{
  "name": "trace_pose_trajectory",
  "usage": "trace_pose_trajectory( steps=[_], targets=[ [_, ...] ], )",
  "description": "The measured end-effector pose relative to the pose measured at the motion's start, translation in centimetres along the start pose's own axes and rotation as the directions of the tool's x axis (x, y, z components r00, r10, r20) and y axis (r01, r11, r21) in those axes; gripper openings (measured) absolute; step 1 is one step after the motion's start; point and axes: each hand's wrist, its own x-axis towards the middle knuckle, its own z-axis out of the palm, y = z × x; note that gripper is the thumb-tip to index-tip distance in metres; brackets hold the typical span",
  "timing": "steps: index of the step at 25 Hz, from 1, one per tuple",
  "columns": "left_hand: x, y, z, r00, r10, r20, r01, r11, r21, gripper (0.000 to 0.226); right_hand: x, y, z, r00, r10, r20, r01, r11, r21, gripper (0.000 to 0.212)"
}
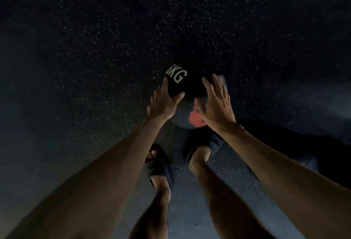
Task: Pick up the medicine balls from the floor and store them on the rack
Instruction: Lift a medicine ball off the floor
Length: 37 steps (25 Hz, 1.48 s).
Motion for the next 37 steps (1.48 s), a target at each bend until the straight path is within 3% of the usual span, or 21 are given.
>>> trace_pose_trajectory(
  steps=[4,6,8,10,11,15,21,27,32,37],
  targets=[
    [3.4,3.0,-1.7,0.967,-0.235,-0.100,0.212,0.956,-0.203,0.065,0.1,1.9,-0.9,0.994,-0.049,0.100,0.054,0.997,-0.047,0.085],
    [3.0,3.7,-1.6,0.983,-0.117,-0.143,0.106,0.991,-0.083,0.062,2.0,1.3,-1.5,0.992,-0.037,0.122,0.043,0.998,-0.042,0.086],
    [1.7,3.2,-1.6,0.986,0.037,-0.165,-0.041,0.999,-0.020,0.074,4.8,-0.3,-2.3,0.990,-0.014,0.139,0.021,0.999,-0.050,0.088],
    [0.8,2.3,-1.7,0.975,0.087,-0.204,-0.097,0.995,-0.038,0.096,7.8,-2.3,-3.2,0.987,0.003,0.163,0.009,0.997,-0.076,0.086],
    [0.8,2.2,-1.9,0.966,0.130,-0.224,-0.125,0.992,0.033,0.103,9.5,-3.5,-3.5,0.985,0.016,0.169,0.000,0.995,-0.095,0.085],
    [3.5,2.4,-4.6,0.940,0.226,-0.257,-0.183,0.967,0.180,0.115,16.6,-8.8,-3.7,0.978,0.102,0.180,-0.089,0.993,-0.079,0.082],
    [10.3,2.4,-14.0,0.977,0.147,-0.157,-0.118,0.976,0.181,0.094,20.2,-12.9,-3.7,0.994,0.033,0.101,-0.027,0.998,-0.058,0.066],
    [16.4,5.9,-20.3,0.970,-0.152,-0.189,0.118,0.977,-0.177,0.070,20.3,-13.4,-4.7,0.985,-0.013,0.174,0.038,0.989,-0.141,0.091],
    [16.3,4.2,-21.2,0.924,0.235,-0.302,-0.259,0.965,-0.042,0.086,29.3,-17.7,-6.4,0.966,0.012,0.259,0.020,0.992,-0.123,0.091],
    [17.5,3.4,-22.1,0.939,0.147,-0.311,-0.165,0.986,-0.032,0.101,39.5,-22.0,-7.0,0.959,0.129,0.252,-0.111,0.990,-0.087,0.077]
  ],
)
